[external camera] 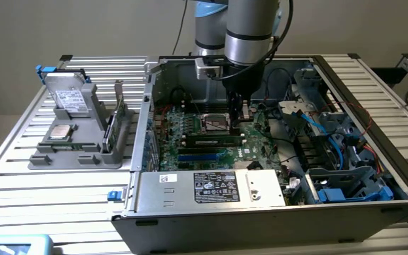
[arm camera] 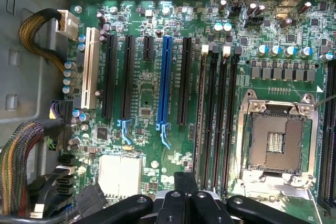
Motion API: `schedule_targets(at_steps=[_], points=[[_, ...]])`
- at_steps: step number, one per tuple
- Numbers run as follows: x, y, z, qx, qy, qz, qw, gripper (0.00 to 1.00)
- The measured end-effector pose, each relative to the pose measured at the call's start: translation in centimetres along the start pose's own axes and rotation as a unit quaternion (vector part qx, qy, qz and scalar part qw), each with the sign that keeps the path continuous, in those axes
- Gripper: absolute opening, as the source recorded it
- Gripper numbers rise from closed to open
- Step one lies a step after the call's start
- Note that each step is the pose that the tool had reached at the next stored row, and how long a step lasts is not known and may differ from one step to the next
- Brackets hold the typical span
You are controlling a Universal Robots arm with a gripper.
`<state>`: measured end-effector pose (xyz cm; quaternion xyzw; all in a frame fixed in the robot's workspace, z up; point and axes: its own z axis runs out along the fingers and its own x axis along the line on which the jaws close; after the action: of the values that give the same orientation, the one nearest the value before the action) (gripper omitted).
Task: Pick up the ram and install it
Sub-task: 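Press down the ram until it locks into place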
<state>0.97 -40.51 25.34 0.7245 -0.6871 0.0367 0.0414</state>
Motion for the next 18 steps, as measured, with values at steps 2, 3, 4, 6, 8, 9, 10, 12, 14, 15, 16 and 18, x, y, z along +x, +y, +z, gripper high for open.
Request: schedule_targets(at_steps=[2,3,4,6,8,9,10,12,14,15,16,18], points=[[-0.01,-0.07,0.05,-0.0004,0.0001,0.001,1.0,0.11],[-0.01,-0.09,0.08,-0.0007,0.0003,0.003,1.0,0.11],[-0.01,-0.11,0.11,-0.0012,0.0004,0.007,1.0,0.11],[-0.02,-0.16,0.2,-0.002,0.0004,0.015,0.9999,0.11],[-0.1,-0.18,0.29,-0.0025,0.0006,0.019,0.9998,0.11],[-0.19,-0.2,0.32,-0.0026,0.0012,0.019,0.9998,0.11],[-0.3,-0.21,0.37,-0.0026,0.0022,0.019,0.9998,0.11],[-0.51,-0.23,0.46,-0.0028,0.0057,0.02,0.9998,0.11],[-0.71,-0.24,0.5,-0.003,0.0111,0.02,0.9997,0.11],[-0.87,-0.25,0.49,-0.003,0.0129,0.02,0.9997,0.11],[-0.99,-0.26,0.48,-0.0031,0.0132,0.02,0.9997,0.11],[-0.99,-0.25,0.52,-0.003,0.0113,0.02,0.9997,0.11]])
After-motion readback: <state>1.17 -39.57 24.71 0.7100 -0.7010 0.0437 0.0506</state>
